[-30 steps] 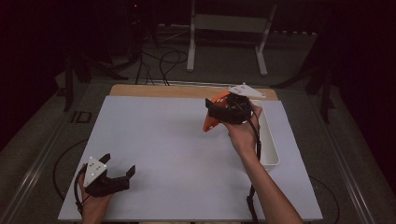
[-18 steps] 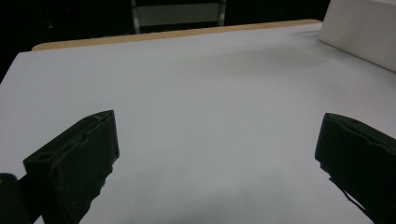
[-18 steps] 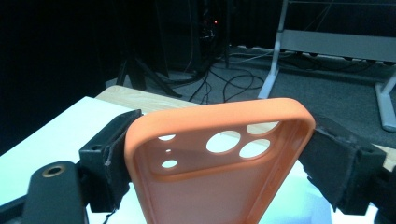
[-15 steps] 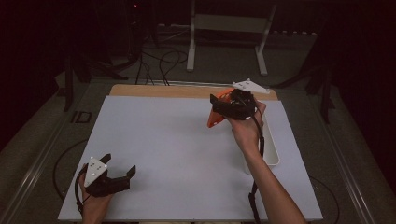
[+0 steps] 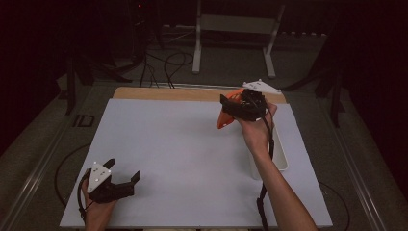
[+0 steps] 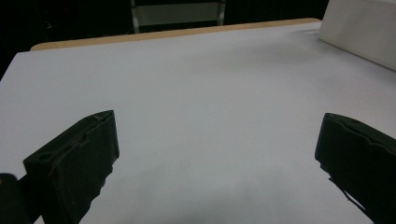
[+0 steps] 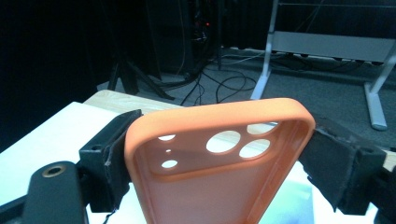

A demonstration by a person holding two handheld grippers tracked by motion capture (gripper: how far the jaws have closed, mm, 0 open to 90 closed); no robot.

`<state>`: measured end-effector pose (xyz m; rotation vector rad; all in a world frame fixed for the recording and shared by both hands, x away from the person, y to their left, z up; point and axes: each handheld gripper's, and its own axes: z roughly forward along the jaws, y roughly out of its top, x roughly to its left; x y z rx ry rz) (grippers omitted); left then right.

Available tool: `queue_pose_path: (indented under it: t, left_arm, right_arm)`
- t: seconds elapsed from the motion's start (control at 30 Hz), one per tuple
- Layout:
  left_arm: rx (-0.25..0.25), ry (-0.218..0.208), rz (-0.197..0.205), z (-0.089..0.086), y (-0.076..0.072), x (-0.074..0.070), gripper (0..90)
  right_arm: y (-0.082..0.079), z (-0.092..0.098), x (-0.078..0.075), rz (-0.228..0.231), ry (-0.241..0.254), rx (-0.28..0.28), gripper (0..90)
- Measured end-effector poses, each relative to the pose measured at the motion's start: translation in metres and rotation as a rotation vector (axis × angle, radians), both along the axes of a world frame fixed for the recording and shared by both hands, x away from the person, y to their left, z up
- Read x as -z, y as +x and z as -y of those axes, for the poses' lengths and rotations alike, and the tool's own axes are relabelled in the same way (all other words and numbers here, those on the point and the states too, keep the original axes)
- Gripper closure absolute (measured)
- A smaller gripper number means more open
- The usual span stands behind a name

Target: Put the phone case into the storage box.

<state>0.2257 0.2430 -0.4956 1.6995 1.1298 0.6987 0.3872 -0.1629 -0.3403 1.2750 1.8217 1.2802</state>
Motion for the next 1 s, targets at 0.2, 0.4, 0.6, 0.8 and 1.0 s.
queue_pose_path:
  t: [0.2, 0.4, 0.6, 0.8, 1.0]
  left_arm:
    - [0.0, -0.002, 0.001, 0.0, 0.0, 0.0, 0.5]
    - [0.0, -0.001, 0.001, 0.001, 0.0, 0.0, 0.5]
    - [0.0, -0.001, 0.002, 0.001, 0.0, 0.0, 0.5]
    - [0.0, 0.001, 0.0, 0.001, 0.0, 0.0, 0.5]
    - [0.0, 0.0, 0.0, 0.001, 0.0, 0.0, 0.5]
  right_arm:
    - [0.003, 0.004, 0.0, 0.001, 0.0, 0.015, 17.4]
    - [0.006, 0.009, -0.001, 0.0, 0.002, 0.032, 17.4]
    - [0.008, 0.014, -0.003, 0.004, 0.002, 0.05, 17.4]
    - [0.01, 0.019, -0.004, 0.007, -0.004, 0.068, 17.3]
    - [0.012, 0.025, -0.005, 0.008, -0.005, 0.086, 17.3]
